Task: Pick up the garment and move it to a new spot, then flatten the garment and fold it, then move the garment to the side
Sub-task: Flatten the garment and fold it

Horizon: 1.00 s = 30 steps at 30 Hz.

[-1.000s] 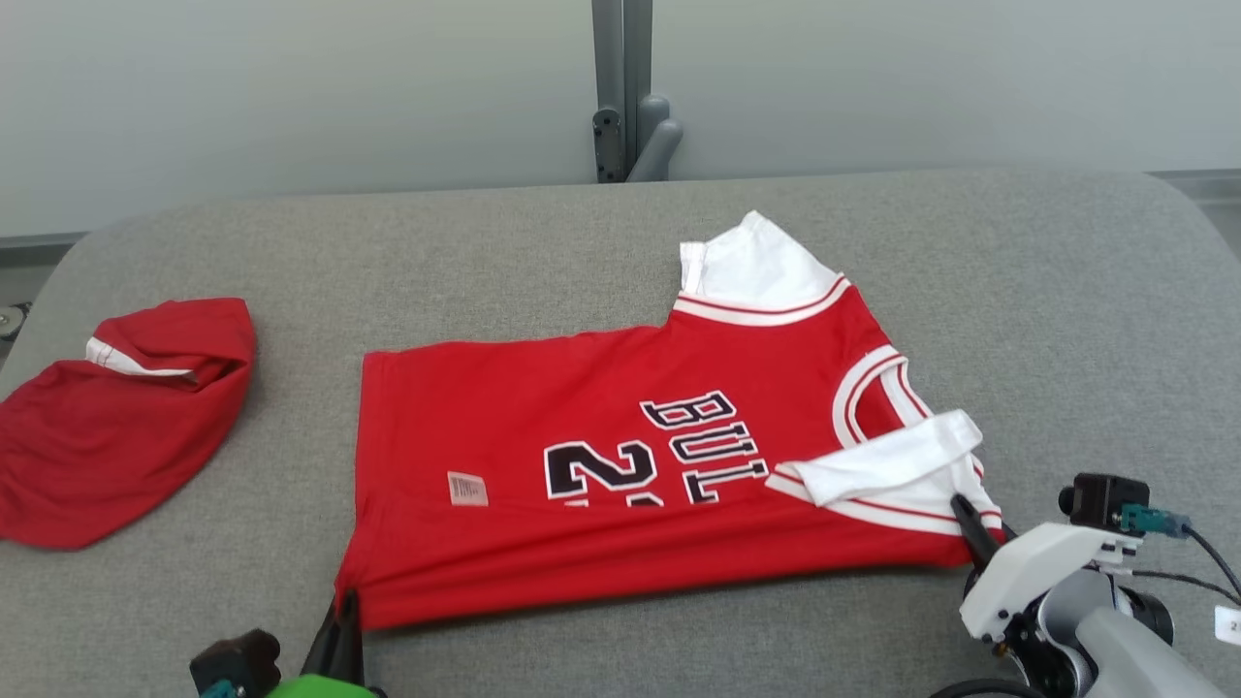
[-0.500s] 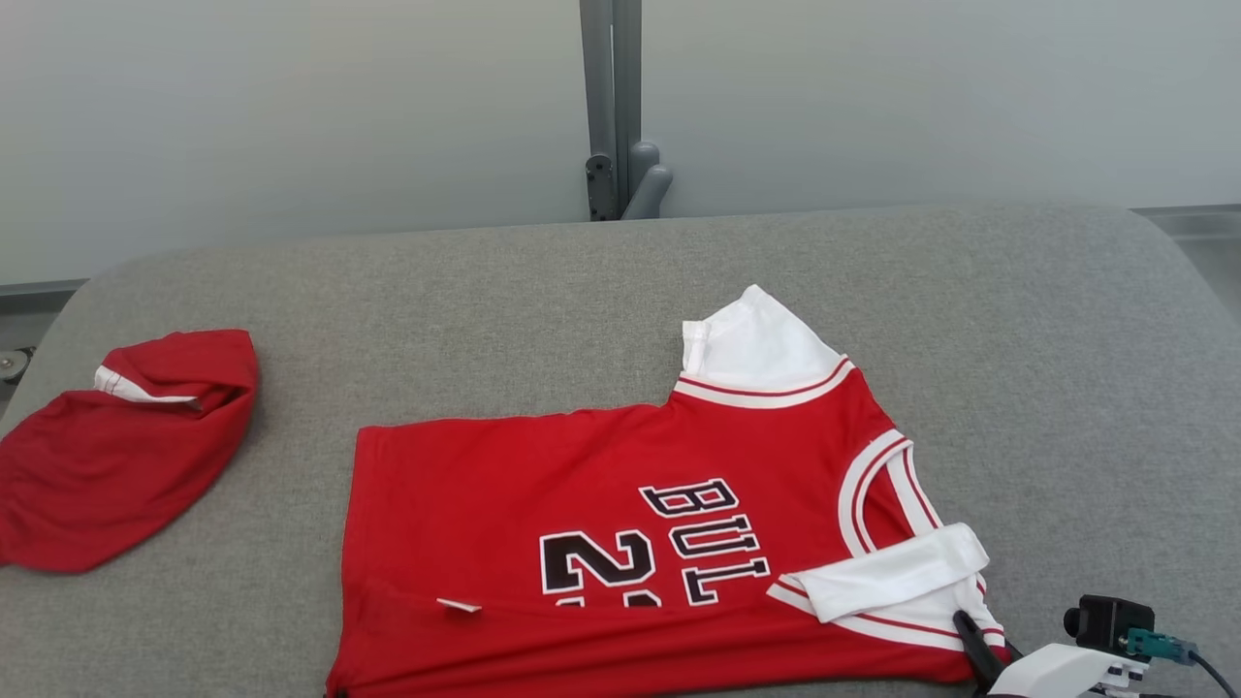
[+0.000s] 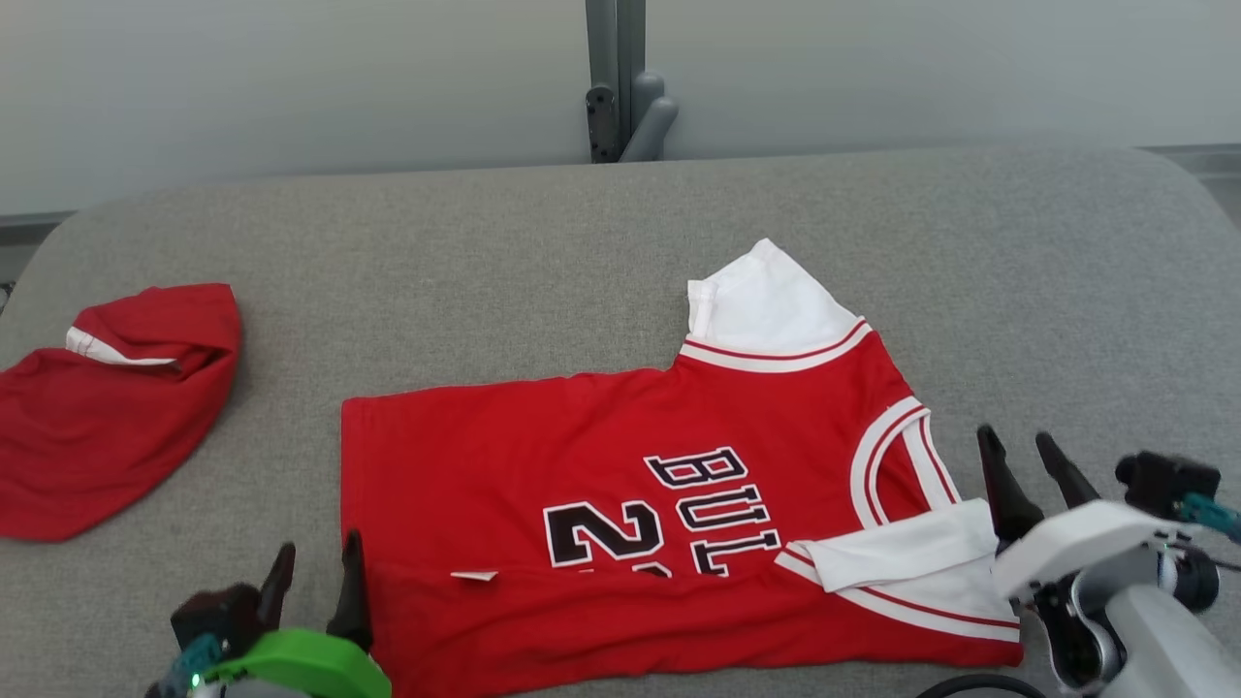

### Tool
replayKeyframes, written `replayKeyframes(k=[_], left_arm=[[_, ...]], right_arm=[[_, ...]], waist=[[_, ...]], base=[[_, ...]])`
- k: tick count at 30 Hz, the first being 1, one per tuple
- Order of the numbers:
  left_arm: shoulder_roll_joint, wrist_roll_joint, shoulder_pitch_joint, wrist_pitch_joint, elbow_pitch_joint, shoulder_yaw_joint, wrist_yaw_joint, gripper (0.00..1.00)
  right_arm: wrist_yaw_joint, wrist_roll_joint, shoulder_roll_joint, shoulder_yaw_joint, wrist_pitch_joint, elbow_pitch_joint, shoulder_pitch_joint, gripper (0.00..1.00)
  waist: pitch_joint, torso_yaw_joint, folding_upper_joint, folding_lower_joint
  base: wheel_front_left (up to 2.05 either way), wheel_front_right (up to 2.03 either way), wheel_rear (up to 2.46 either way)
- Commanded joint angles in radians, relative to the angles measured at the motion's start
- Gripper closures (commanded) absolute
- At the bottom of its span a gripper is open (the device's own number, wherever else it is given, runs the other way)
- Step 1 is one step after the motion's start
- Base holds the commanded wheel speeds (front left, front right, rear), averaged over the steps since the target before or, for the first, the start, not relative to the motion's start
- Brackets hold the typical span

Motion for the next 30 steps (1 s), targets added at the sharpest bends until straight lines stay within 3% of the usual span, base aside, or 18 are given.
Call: replayKeyframes(k=[1, 11, 22, 26, 27, 29, 30], left_arm=[[0.014, 0.006, -0.039, 0.0, -0.005, -0.002, 0.003, 0.0], [0.065, -0.013, -0.324, 0.0, 0.123, -0.093, 0.003, 0.0], [0.095, -0.03, -0.496, 0.0, 0.285, -0.149, 0.003, 0.0], [0.097, -0.035, -0.533, 0.001, 0.329, -0.167, 0.003, 0.27], [0.094, -0.036, -0.544, 0.001, 0.337, -0.173, 0.003, 0.56], [0.091, -0.032, -0.559, 0.001, 0.34, -0.188, 0.003, 0.88], [0.088, -0.033, -0.563, 0.001, 0.34, -0.198, 0.003, 1.0]], right_arm=[[0.0, -0.014, 0.005, -0.004, -0.002, -0.014, -0.042, 0.0], [0.0, -0.118, 0.048, 0.044, -0.003, 0.021, -0.274, 0.0], [0.0, -0.103, 0.077, 0.121, -0.003, 0.053, -0.433, 0.0], [0.0, -0.089, 0.067, 0.164, 0.01, 0.074, -0.491, 0.0], [-0.001, -0.074, 0.068, 0.172, 0.022, 0.08, -0.503, 0.0], [0.0, -0.042, 0.064, 0.182, 0.055, 0.088, -0.528, 0.0], [-0.001, -0.032, 0.055, 0.181, 0.062, 0.087, -0.549, 0.0]], waist=[[0.063, 0.008, -0.0001, 0.0], [0.215, 0.011, -0.0001, 0.0], [0.313, 0.01, -0.0001, 0.0], [0.328, 0.019, -0.0001, 0.0], [0.331, 0.023, -0.0001, 0.0], [0.335, 0.032, -0.0001, 0.0], [0.338, 0.037, -0.0001, 0.0]], base=[[0.0, 0.0, 0.0], [0.0, 0.0, 0.0], [0.0, 0.0, 0.0], [0.0, 0.0, 0.0], [0.0, 0.0, 0.0], [0.0, 0.0, 0.0], [0.0, 0.0, 0.0]])
